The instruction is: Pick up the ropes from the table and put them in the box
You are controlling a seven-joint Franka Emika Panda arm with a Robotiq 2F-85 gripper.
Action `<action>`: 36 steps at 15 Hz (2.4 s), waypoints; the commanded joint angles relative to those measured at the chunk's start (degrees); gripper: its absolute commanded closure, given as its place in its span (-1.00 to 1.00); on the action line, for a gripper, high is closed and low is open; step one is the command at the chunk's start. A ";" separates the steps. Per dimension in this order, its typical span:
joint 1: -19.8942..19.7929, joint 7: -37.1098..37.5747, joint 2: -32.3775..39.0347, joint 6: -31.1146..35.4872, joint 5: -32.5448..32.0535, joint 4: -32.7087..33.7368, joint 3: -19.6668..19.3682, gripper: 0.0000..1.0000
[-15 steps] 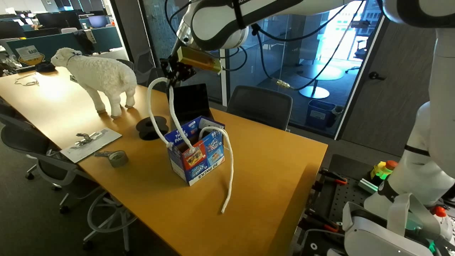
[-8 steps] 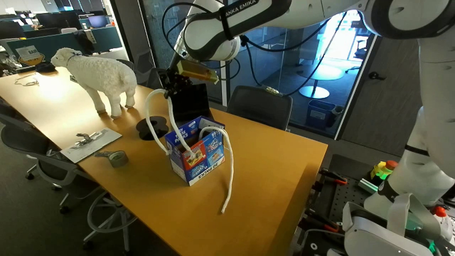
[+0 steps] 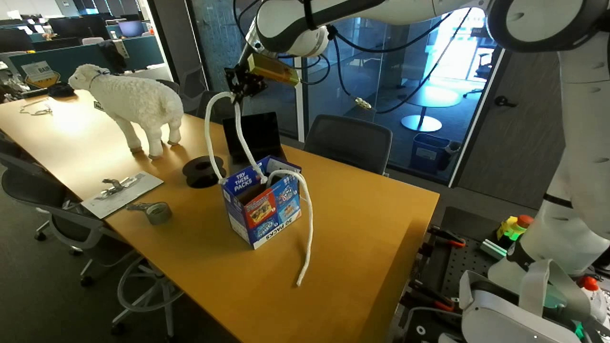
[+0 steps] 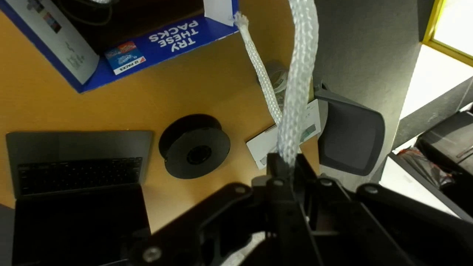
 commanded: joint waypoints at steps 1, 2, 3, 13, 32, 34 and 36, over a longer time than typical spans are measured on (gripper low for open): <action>-0.74 0.03 2.41 -1.42 0.11 4.54 -0.65 0.84; -1.07 -0.02 2.60 -1.60 0.21 4.74 -0.82 0.84; -1.43 -0.55 2.54 -1.42 0.44 4.46 -0.77 0.84; -2.69 -6.03 6.43 -0.74 1.72 4.86 1.54 0.85; -6.81 -25.99 13.71 -3.04 5.37 15.74 8.52 0.82; -7.38 -27.70 14.57 -2.98 6.45 15.55 9.68 0.83; -8.34 -30.15 15.25 -2.18 8.66 14.47 11.24 0.83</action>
